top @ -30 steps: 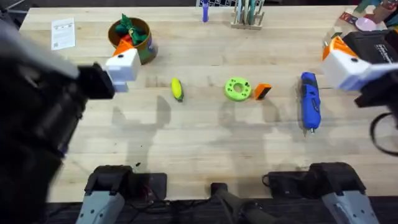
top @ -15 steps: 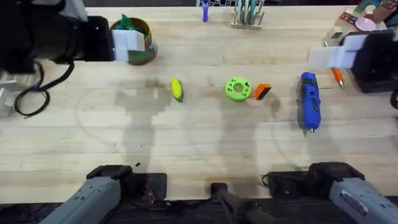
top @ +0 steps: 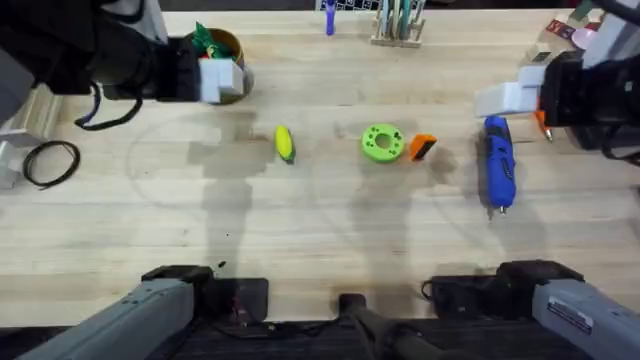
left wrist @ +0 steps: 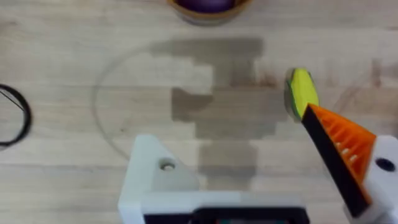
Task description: Pick up the gripper from the table and insert it into the empty holder that is missing its gripper. Then pick up a screw, insert it into the mounting hole, and use the screwdriver to tighten it. Finally, clean up the table by picking up the vegetable and placing it into the bucket.
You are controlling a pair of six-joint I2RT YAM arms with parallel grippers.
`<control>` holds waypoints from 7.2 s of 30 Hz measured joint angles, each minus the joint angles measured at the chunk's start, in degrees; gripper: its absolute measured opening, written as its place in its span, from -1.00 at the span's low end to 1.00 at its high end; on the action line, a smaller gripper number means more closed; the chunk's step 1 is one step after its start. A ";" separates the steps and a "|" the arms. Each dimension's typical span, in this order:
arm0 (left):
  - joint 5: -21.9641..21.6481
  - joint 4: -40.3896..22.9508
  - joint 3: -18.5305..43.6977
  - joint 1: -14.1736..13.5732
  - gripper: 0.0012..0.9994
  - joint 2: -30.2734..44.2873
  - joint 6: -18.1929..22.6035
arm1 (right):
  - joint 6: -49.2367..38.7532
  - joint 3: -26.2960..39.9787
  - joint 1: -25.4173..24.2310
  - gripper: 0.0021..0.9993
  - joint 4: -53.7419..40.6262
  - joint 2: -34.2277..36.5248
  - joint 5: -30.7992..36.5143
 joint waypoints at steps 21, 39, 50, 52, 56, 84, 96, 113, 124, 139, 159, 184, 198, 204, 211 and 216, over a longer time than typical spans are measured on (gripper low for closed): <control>1.79 -2.78 4.56 -18.97 0.97 23.24 -29.03 | 0.02 0.08 0.00 0.98 0.07 0.00 0.00; 1.97 -0.84 4.58 -17.61 0.97 35.59 -33.86 | 0.02 0.10 0.00 0.98 0.07 0.00 0.00; 2.23 0.21 4.58 -17.61 0.98 37.03 -33.86 | 0.02 0.10 0.00 0.98 0.07 0.00 0.00; 2.23 0.21 4.58 -17.61 0.98 37.07 -33.86 | 0.02 0.10 0.00 0.98 0.07 0.00 0.00; 2.43 0.15 4.58 -17.61 0.98 37.13 -33.86 | 0.00 0.10 0.00 0.98 0.05 0.00 0.00; 2.99 -0.20 4.98 -17.67 -0.98 37.30 -34.27 | 0.02 0.12 0.00 0.98 0.05 0.00 0.00; 2.42 -11.01 18.58 -17.67 -0.98 34.43 -32.43 | 0.02 0.12 0.00 0.98 0.06 0.00 0.00; 1.31 -13.89 23.22 -17.67 -0.94 26.36 -30.19 | 0.02 0.12 0.00 0.98 0.07 0.00 0.00; 1.29 -13.89 23.22 -17.67 0.97 26.37 -29.99 | 0.02 0.12 0.00 0.98 0.05 0.00 0.00; -0.56 -19.43 23.20 -17.67 0.97 16.83 -28.55 | 0.02 0.12 0.00 0.98 0.07 0.00 0.00; -5.27 -33.02 23.22 -17.67 0.97 1.61 -20.93 | 0.00 0.12 0.00 0.98 0.07 0.00 0.00; -12.07 -20.34 21.41 -15.58 0.97 -2.16 -15.31 | 0.00 0.12 0.00 0.98 0.05 0.00 0.00; -2.96 -0.45 -5.58 -4.76 0.97 -21.19 -11.40 | 0.02 0.12 0.00 0.98 0.07 0.00 0.00; 4.44 11.40 -18.67 -2.86 0.97 -31.86 -7.35 | 0.02 0.12 0.00 0.98 0.06 0.00 0.00; 10.87 30.44 -35.93 -2.50 0.97 -41.31 -2.80 | 0.02 0.12 0.00 0.98 0.06 0.00 0.00; 13.84 44.37 -46.93 -2.50 0.97 -47.75 0.51 | 0.02 0.12 0.00 0.98 0.05 0.00 0.00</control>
